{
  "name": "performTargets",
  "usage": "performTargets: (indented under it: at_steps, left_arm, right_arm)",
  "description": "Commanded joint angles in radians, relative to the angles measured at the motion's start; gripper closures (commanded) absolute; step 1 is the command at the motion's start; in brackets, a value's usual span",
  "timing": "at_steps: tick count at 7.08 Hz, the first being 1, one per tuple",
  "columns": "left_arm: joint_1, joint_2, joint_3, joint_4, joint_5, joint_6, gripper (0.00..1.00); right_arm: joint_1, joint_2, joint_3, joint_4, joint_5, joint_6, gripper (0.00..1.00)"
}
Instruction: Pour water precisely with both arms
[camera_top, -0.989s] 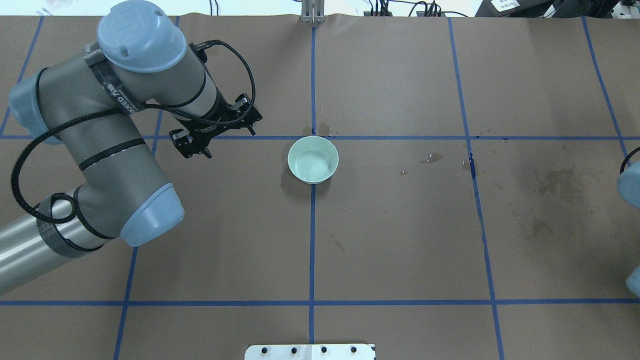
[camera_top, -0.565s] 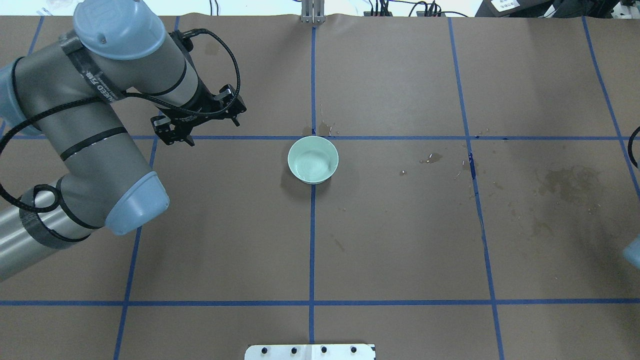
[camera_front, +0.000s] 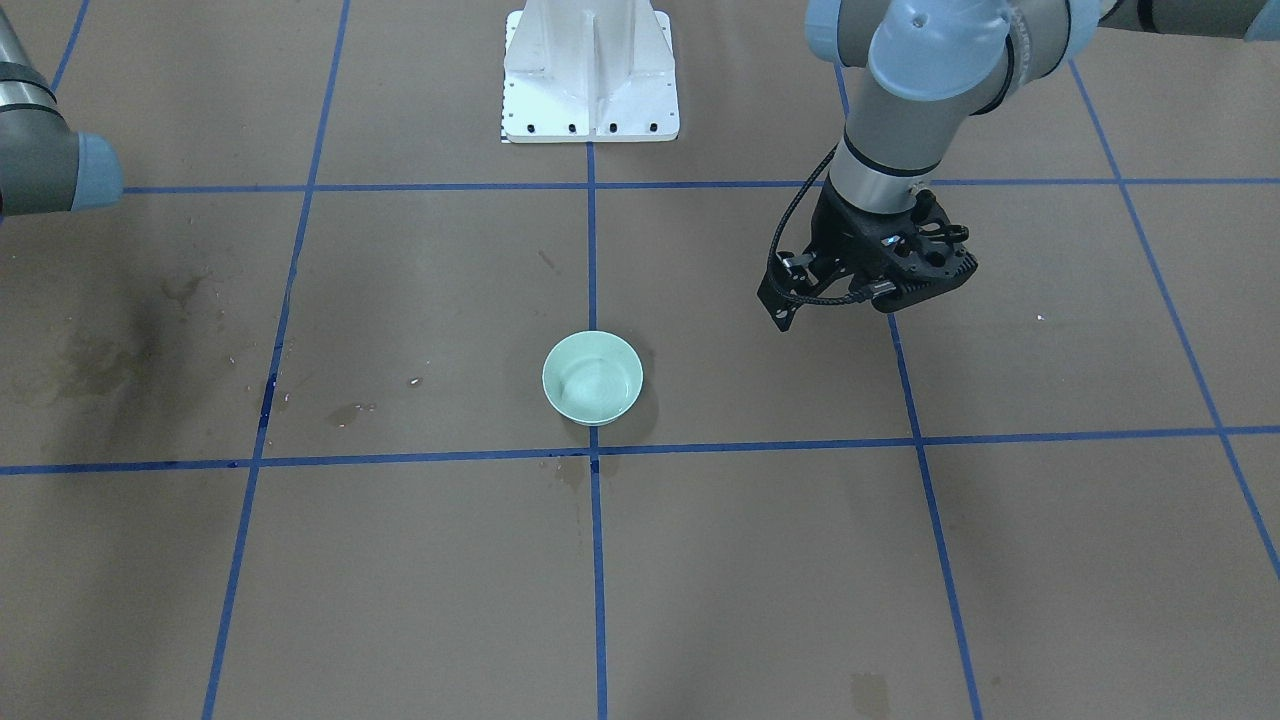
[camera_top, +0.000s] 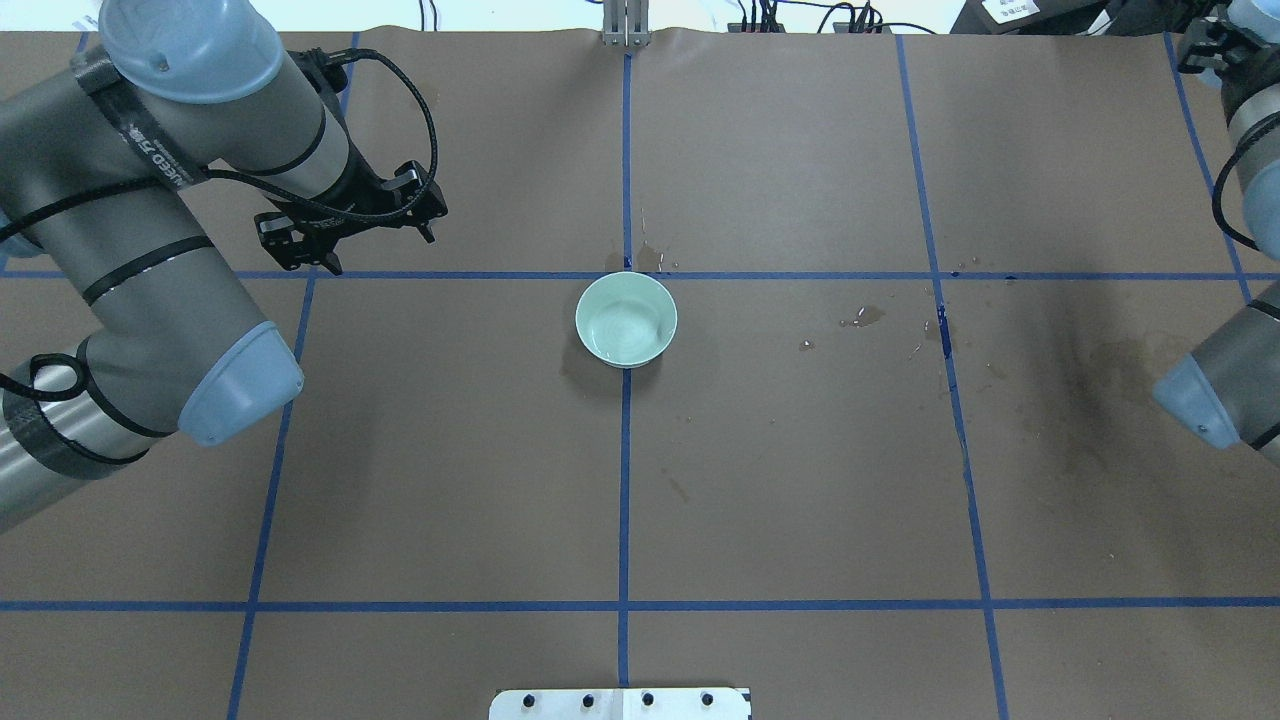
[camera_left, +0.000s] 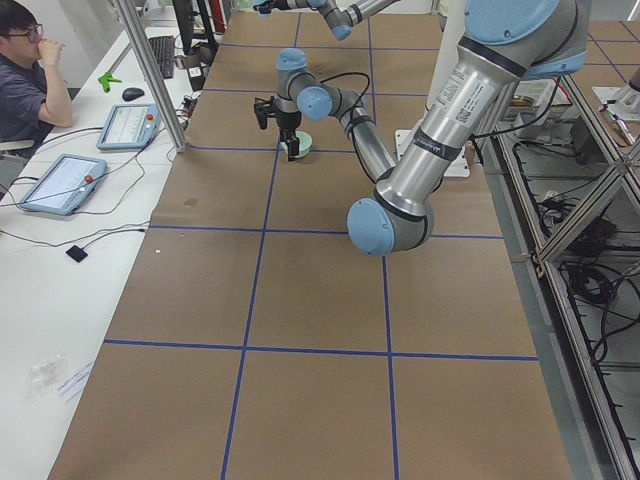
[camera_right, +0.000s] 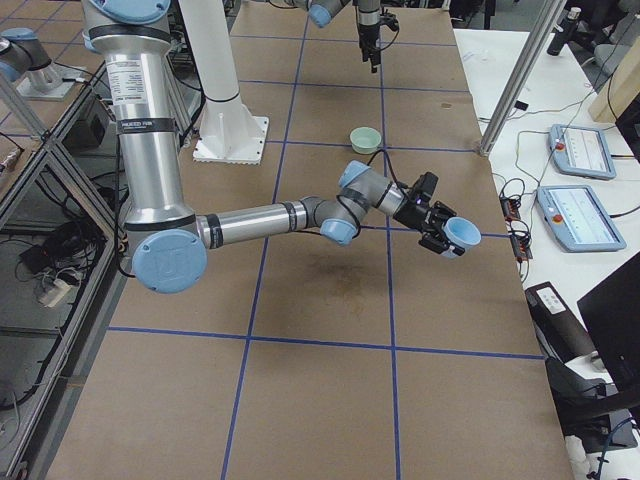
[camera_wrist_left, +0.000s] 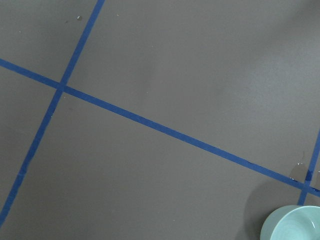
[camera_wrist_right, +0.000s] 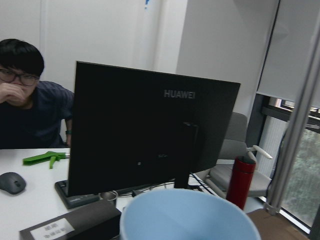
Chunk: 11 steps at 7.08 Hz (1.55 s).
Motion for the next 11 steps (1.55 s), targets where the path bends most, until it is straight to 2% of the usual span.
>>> performTargets:
  at_steps: [1, 2, 3, 4, 7, 9, 11]
  left_arm:
    - [-0.034, 0.007, 0.025, 0.001, -0.001, 0.046, 0.0]
    - [-0.052, 0.007, 0.031, 0.003, -0.004, 0.061, 0.0]
    - [-0.073, 0.008, 0.032, 0.004, -0.006, 0.095, 0.0]
    - [-0.08, 0.008, 0.038, 0.004, -0.006, 0.095, 0.0]
    - [-0.121, 0.008, 0.037, 0.038, -0.01, 0.098, 0.0]
    - [-0.133, 0.033, 0.037, 0.038, -0.01, 0.135, 0.0]
    - [-0.178, 0.102, 0.032, 0.036, -0.012, 0.32, 0.0]
  right_arm:
    - [-0.034, 0.062, -0.029, 0.201, 0.143, -0.045, 1.0]
    - [-0.037, 0.068, -0.096, 0.424, 0.214, -0.216, 1.0]
    - [-0.061, 0.075, -0.137, 0.598, 0.305, -0.289, 1.0]
    - [-0.067, 0.106, -0.13, 0.634, 0.414, -0.291, 1.0]
    - [-0.23, 0.23, -0.139, 0.691, 0.559, -0.291, 1.0]
    - [-0.332, 0.261, -0.138, 0.681, 0.559, -0.302, 1.0]
    - [-0.412, 0.255, -0.142, 0.661, 0.555, -0.396, 1.0]
